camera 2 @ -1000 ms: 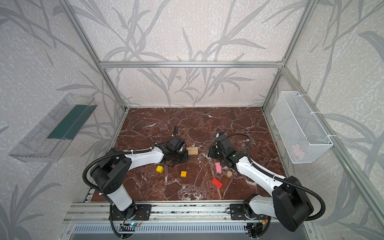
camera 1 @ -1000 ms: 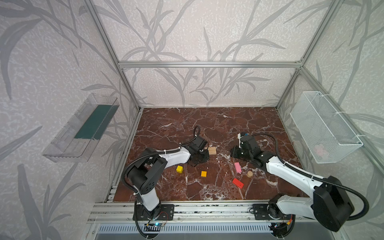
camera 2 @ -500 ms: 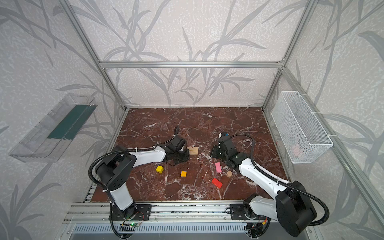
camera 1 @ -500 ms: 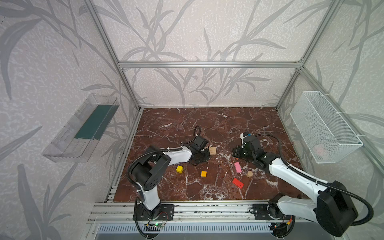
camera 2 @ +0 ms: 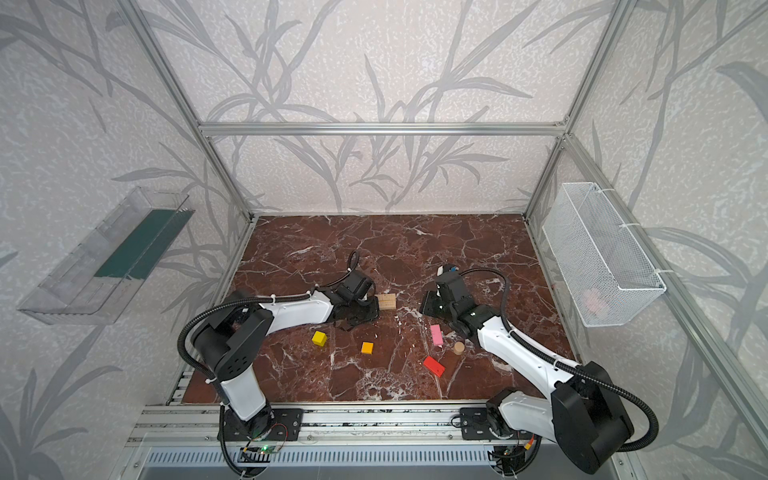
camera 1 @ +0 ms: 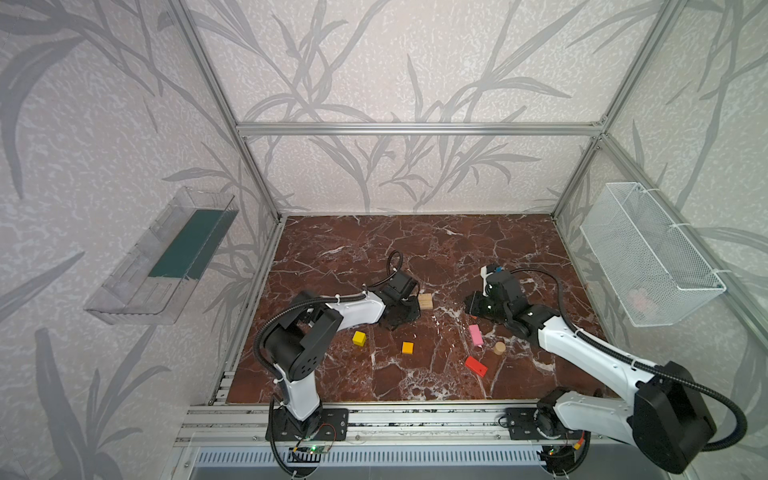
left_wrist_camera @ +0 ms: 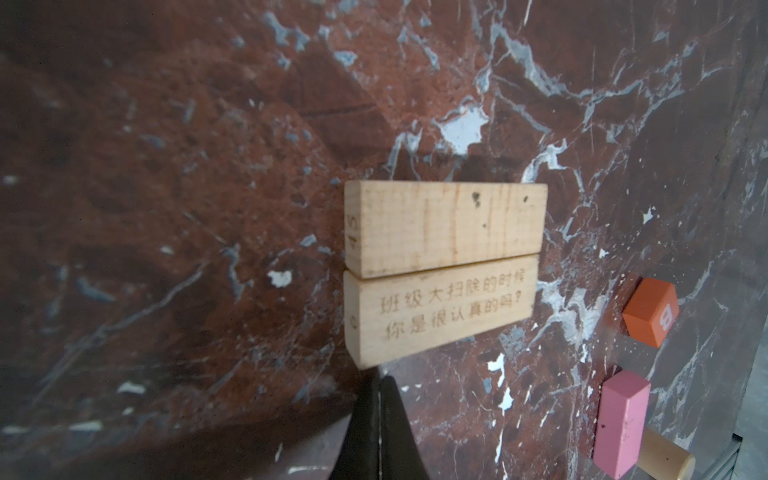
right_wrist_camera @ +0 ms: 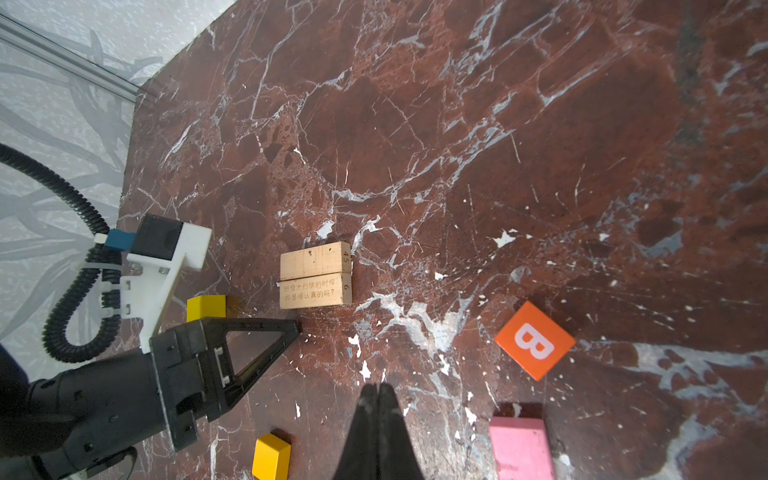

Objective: Build the wood block tower

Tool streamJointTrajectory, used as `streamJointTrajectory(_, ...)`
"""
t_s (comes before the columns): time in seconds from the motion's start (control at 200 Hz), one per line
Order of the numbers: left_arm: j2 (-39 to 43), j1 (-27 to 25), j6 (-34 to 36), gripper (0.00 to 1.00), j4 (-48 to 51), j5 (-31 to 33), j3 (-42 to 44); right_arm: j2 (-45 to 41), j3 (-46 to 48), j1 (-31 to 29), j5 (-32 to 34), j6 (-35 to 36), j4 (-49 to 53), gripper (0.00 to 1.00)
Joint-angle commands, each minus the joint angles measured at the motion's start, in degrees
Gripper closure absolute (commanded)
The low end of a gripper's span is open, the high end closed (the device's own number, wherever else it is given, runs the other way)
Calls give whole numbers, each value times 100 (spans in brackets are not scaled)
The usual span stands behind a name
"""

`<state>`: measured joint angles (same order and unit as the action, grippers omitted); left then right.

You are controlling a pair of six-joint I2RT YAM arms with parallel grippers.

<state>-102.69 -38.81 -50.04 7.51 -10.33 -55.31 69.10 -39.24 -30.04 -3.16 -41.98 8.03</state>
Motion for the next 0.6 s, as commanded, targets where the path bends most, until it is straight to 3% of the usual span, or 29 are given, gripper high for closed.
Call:
streamJointTrajectory(0.0,-88,38,-23,100,198,214,-110,-99,76,28,-27,-36,-12,100)
streamJointTrajectory(0.595,-112,84,82,100,221,246,-126,-81,137,39,-51,-85,-92,100)
